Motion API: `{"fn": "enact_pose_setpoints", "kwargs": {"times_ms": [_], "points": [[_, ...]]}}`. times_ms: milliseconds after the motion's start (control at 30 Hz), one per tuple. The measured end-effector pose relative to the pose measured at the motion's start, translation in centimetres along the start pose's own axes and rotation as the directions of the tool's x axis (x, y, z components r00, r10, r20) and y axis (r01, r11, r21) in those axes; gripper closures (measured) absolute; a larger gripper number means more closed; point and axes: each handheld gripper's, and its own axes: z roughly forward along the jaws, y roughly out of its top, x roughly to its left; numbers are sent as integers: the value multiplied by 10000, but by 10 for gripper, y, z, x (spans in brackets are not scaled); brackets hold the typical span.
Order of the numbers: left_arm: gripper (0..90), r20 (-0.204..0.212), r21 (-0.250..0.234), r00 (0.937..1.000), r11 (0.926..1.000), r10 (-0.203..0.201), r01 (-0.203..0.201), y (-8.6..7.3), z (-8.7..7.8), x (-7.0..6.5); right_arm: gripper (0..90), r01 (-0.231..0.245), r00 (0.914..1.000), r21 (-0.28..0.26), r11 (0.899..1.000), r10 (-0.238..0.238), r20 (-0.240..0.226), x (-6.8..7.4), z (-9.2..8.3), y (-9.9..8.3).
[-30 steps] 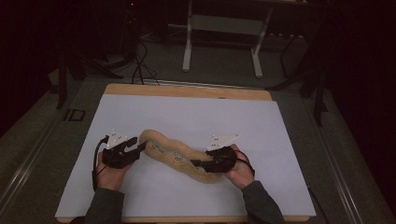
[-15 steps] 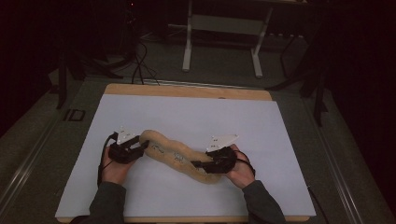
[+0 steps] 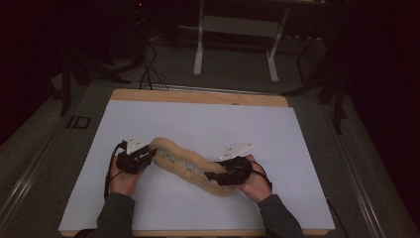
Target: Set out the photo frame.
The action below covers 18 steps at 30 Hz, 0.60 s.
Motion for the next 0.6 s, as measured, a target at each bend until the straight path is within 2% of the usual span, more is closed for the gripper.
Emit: {"fn": "enact_pose_setpoints", "kwargs": {"times_ms": [200,267,500,600], "points": [[731,-5,5,10000,10000,-25,25,0,0,0,495,-425,9977,120,9990,418,525,2,-3,-4],[731,13,-3,10000,10000,-29,29,0,0,0,491,-483,9970,143,9987,474,615,3,-4,-6],[731,24,6,10000,10000,-46,46,0,0,0,477,-1175,9893,27,9931,1168,872,5,-6,-19],[732,31,7,10000,10000,-53,53,0,0,0,477,-1231,9875,92,9924,1215,1008,6,-6,-22]]}}
